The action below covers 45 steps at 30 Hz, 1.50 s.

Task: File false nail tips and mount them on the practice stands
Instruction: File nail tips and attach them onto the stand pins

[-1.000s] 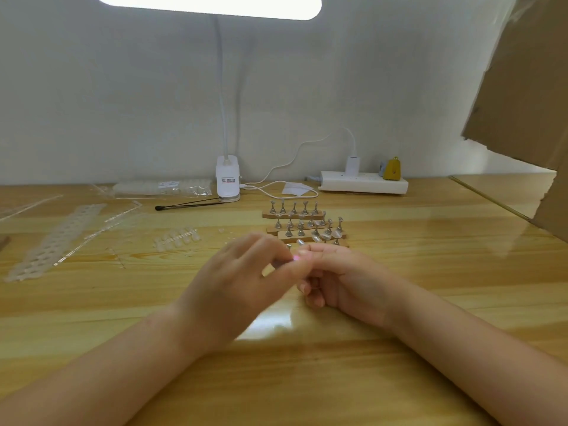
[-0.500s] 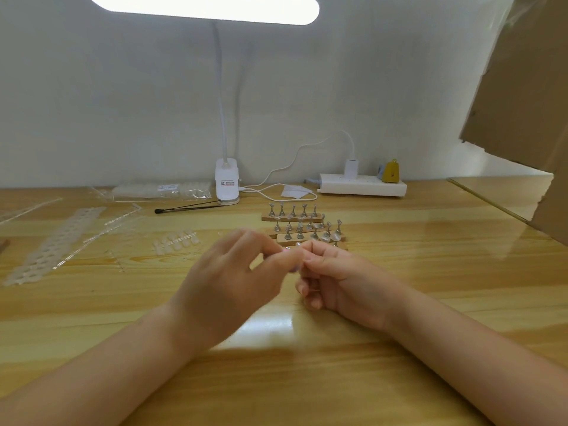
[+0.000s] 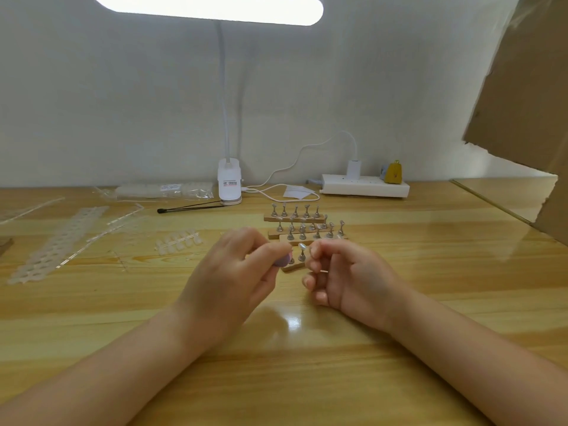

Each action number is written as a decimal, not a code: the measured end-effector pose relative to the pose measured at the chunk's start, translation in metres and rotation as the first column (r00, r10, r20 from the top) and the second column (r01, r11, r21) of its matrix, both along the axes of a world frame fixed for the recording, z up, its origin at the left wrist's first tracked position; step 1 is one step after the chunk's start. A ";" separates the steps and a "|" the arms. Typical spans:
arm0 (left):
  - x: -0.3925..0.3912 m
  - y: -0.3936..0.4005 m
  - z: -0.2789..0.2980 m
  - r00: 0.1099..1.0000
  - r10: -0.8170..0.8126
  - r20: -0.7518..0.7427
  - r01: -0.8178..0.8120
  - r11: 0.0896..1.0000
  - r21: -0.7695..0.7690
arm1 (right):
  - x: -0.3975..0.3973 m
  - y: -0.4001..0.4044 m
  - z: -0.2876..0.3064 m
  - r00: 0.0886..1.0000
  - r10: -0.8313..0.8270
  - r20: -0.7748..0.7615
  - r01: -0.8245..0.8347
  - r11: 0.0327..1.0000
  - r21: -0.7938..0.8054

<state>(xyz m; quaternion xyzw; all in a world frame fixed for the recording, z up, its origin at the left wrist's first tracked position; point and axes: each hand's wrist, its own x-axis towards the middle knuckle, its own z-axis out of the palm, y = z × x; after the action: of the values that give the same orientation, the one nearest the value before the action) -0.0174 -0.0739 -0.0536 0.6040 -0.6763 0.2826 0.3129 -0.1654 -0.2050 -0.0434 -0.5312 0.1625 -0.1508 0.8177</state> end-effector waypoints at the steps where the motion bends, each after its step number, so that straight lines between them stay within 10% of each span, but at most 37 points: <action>1: -0.001 0.000 -0.001 1.000 -0.003 -0.012 0.003 1.000 -0.005 | 0.000 0.001 0.000 1.000 -0.022 0.003 0.022 1.000 0.018; 28: -0.005 -0.004 -0.007 0.962 -0.022 -0.272 0.023 1.000 0.001 | 0.002 0.007 -0.006 0.983 -0.181 0.014 0.180 0.962 -0.206; 45: -0.003 -0.003 -0.003 0.992 -0.050 -0.119 0.047 0.998 -0.030 | -0.001 0.003 -0.007 1.000 -0.004 0.020 0.009 0.963 -0.270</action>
<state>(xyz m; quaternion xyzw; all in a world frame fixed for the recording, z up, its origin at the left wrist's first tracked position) -0.0208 -0.0772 -0.0562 0.5990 -0.6670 0.2471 0.3679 -0.1660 -0.2022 -0.0505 -0.6356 0.1344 -0.1794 0.7388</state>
